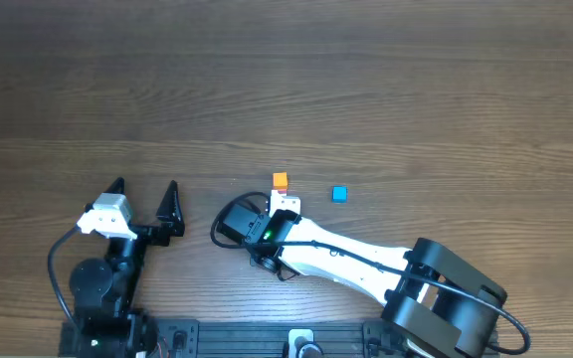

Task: Stack Cubes

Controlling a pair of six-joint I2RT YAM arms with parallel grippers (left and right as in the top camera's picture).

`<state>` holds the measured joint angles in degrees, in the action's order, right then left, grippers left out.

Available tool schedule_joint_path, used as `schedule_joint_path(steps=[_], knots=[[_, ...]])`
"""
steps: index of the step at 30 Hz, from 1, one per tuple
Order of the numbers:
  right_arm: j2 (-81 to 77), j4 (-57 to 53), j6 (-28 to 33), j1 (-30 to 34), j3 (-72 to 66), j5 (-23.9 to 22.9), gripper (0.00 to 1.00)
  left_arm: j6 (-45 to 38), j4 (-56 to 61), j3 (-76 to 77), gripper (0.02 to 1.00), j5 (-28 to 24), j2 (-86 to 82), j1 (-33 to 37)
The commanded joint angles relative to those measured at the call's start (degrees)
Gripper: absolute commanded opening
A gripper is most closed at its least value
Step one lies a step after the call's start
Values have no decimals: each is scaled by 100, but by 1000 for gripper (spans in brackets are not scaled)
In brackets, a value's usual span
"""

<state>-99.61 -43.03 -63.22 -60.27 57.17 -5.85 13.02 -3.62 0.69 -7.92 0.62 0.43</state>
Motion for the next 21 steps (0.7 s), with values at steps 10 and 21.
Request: schedule_joint_path(steps=[10,21], knots=[[535,-1062,131,9,793,-522,51,-81,-4,-35,1000,48,-46,28],[586,-1978,1292,896,2629,-752,49,-81,-4,-35,1000,48,-46,28]])
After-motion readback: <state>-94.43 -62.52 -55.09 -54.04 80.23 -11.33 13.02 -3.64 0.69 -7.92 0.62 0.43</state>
